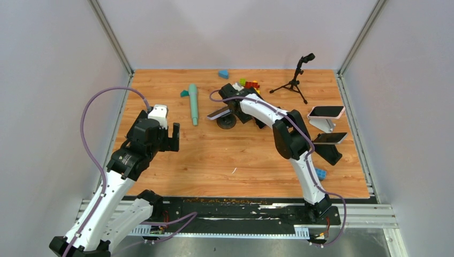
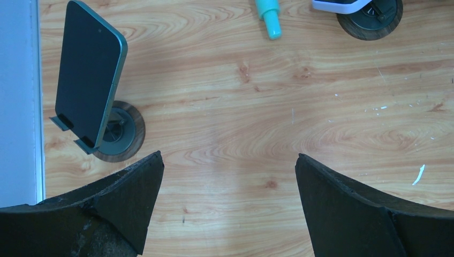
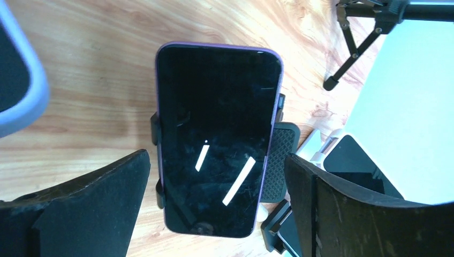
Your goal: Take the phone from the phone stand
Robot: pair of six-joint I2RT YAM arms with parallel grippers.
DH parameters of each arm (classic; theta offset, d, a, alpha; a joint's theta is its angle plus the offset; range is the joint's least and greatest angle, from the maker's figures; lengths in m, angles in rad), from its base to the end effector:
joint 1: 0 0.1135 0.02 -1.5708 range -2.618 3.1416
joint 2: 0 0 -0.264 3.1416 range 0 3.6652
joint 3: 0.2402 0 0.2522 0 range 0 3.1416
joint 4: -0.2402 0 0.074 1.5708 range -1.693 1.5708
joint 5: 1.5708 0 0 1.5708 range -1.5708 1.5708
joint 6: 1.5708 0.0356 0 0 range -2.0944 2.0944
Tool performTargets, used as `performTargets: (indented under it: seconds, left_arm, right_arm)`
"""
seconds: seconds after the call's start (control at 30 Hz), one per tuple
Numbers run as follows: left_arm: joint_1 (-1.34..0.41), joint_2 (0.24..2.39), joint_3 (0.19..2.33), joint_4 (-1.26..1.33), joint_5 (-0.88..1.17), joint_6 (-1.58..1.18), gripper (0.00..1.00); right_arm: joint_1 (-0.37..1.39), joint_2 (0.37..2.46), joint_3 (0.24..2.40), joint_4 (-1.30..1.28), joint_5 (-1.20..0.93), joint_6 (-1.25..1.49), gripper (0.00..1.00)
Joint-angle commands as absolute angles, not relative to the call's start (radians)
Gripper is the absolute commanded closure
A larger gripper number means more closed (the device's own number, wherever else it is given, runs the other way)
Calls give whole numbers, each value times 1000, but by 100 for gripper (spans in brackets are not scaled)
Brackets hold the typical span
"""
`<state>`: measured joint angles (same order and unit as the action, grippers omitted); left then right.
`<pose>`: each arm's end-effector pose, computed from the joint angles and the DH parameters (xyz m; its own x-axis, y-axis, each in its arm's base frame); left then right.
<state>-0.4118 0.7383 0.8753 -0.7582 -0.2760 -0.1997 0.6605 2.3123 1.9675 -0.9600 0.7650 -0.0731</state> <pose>0.1388 -0.0500 0.3211 -0.5589 0.0358 -0.8285 0.0726 0.9973 -0.0059 0.3905 0.2721 0.1857 -0.7381 -0.6401 -0.2134 -0.3537 0.6363 -0.6856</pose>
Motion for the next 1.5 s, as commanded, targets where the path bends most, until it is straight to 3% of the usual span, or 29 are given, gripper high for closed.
performTargets:
  seconds: [0.0, 0.37, 0.77, 1.03, 1.47]
  left_arm:
    - [-410, 725, 868, -729, -290, -213, 0]
    - [-410, 724, 867, -729, -290, -213, 0]
    - [-410, 724, 867, -728, -288, -213, 0]
    - [-410, 722, 867, -729, -290, -213, 0]
    - [-410, 721, 867, -728, -289, -213, 0]
  right_arm:
    - [666, 2358, 2020, -971, 817, -78, 2]
    - [666, 2371, 1992, -971, 824, -43, 16]
    - [678, 2347, 1937, -971, 815, -28, 11]
    - [678, 2342, 1919, -970, 843, -25, 20]
    - [679, 2329, 1882, -970, 827, -10, 9]
